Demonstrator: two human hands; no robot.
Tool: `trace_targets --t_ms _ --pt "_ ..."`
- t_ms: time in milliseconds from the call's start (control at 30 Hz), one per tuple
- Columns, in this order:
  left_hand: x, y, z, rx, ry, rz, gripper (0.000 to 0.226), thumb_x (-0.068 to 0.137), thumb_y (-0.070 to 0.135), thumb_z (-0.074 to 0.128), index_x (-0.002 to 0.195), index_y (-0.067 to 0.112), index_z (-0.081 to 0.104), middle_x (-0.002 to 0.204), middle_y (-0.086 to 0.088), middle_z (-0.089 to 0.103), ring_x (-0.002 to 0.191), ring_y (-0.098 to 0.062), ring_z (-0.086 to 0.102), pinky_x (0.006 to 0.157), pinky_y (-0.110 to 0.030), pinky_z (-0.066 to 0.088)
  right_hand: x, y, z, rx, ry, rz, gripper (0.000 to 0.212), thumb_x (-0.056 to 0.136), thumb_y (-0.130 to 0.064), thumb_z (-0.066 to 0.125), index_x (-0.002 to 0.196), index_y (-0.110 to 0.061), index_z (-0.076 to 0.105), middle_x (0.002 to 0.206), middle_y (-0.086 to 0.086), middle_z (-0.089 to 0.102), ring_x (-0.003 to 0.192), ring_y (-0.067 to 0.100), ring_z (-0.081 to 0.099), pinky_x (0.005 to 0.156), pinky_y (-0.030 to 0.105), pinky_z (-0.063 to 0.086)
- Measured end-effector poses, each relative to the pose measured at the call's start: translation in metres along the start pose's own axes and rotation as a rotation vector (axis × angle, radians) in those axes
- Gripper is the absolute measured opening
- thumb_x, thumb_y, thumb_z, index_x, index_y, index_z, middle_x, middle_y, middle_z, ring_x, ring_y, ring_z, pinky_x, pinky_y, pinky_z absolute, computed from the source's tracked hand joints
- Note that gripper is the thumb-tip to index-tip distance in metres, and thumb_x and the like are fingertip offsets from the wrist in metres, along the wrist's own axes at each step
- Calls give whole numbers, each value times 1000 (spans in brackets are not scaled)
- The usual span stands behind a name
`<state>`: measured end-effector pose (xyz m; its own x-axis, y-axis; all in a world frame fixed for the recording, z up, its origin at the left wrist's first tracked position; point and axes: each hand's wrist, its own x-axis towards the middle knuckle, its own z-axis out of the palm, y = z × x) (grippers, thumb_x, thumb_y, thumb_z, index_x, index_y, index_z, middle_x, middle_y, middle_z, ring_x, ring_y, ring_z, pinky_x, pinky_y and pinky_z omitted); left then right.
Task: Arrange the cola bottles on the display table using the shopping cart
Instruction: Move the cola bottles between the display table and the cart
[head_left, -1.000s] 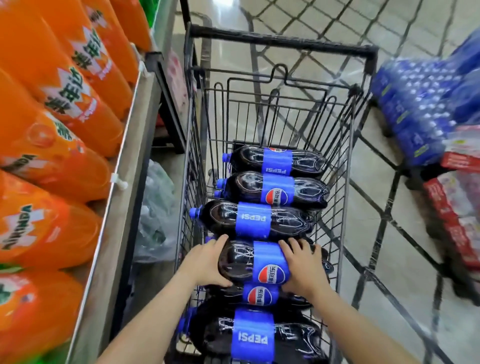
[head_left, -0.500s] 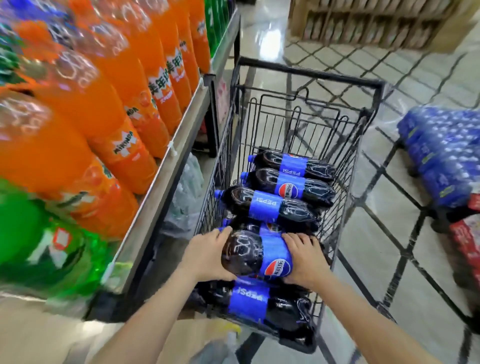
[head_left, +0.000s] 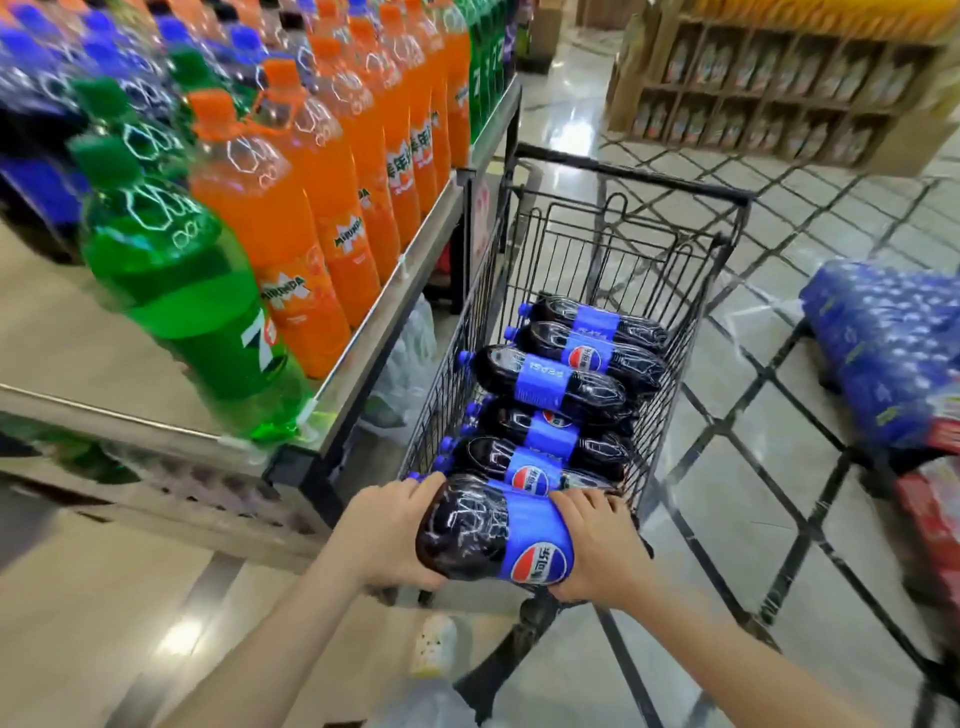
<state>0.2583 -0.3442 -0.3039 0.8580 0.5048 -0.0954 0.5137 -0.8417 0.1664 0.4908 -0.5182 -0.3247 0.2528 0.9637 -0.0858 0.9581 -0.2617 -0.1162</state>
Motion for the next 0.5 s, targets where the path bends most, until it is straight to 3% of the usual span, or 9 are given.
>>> trace_targets --t_ms 167,300,500 --pt "-41 -12 4 -3 -54 -21 110 42 84 63 129 19 51 92 8 67 80 -18 67 60 -34 56 -21 -34 7 -10 -60 11 103 33 -80 51 116 -19 53 99 -3 62 84 22 61 69 41 52" --pt "-72 -34 0 -7 -61 -44 108 44 83 60 134 22 50 100 9 67 90 -18 66 69 -36 56 -25 -74 8 9 -81 11 99 29 -72 61 113 -21 54 96 -5 60 82 21 59 65 38 50" --pt "-132 -101 -11 0 -77 -54 105 43 81 63 127 19 54 91 7 67 79 -18 68 61 -30 55 -15 -164 19 3 -112 31 99 28 -68 58 115 -19 56 99 -5 61 84 22 60 66 37 48"
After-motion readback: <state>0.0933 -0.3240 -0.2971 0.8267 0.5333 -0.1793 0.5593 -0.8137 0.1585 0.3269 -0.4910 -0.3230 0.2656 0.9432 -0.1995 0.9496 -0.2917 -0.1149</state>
